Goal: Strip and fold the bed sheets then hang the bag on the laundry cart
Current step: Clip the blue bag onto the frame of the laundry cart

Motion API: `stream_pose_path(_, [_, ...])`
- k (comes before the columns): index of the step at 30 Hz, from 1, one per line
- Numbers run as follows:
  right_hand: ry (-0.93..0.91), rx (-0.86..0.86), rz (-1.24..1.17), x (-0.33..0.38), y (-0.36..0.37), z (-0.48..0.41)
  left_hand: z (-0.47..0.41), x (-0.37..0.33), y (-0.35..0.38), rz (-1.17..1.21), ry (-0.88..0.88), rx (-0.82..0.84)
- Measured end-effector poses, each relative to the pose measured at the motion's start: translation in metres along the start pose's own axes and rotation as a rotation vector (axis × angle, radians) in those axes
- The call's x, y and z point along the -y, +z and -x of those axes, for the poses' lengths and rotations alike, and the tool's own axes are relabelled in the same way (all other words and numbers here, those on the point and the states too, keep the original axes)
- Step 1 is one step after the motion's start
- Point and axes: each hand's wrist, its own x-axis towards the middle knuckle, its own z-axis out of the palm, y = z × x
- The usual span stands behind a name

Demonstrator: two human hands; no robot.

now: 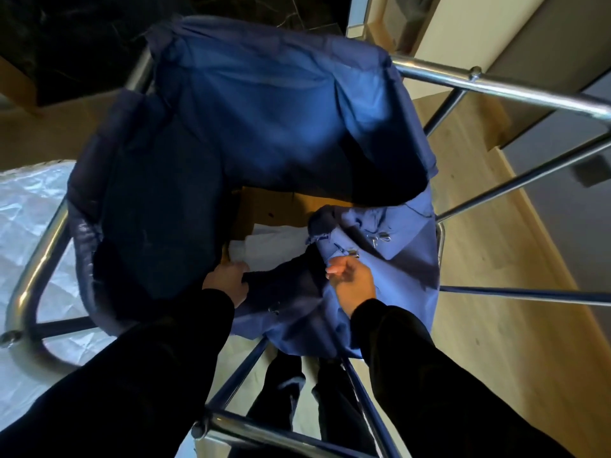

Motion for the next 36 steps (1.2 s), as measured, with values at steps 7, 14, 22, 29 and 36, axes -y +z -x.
stream_pose_path(7, [0.016,0.116,0.110,0.015,0.025,0.036,0.026,0.003,-0.026,0.210,0.206,-0.223])
stream_pose_path(14, [-0.043,0.064,-0.156,0.052,0.043,0.084,0.083,0.006,-0.069,0.931,0.126,-0.311])
stream_pose_path(22, [0.007,0.192,-0.295,0.072,0.061,0.148,0.148,0.050,-0.087,1.391,-0.058,-0.448])
stream_pose_path(29, [-0.086,0.341,-0.212,0.088,0.105,0.188,0.200,0.100,-0.098,1.678,-0.187,-0.604])
stream_pose_path(36, [-0.153,0.523,-0.047,0.108,0.175,0.216,0.222,0.169,-0.105,1.737,-0.237,-0.743])
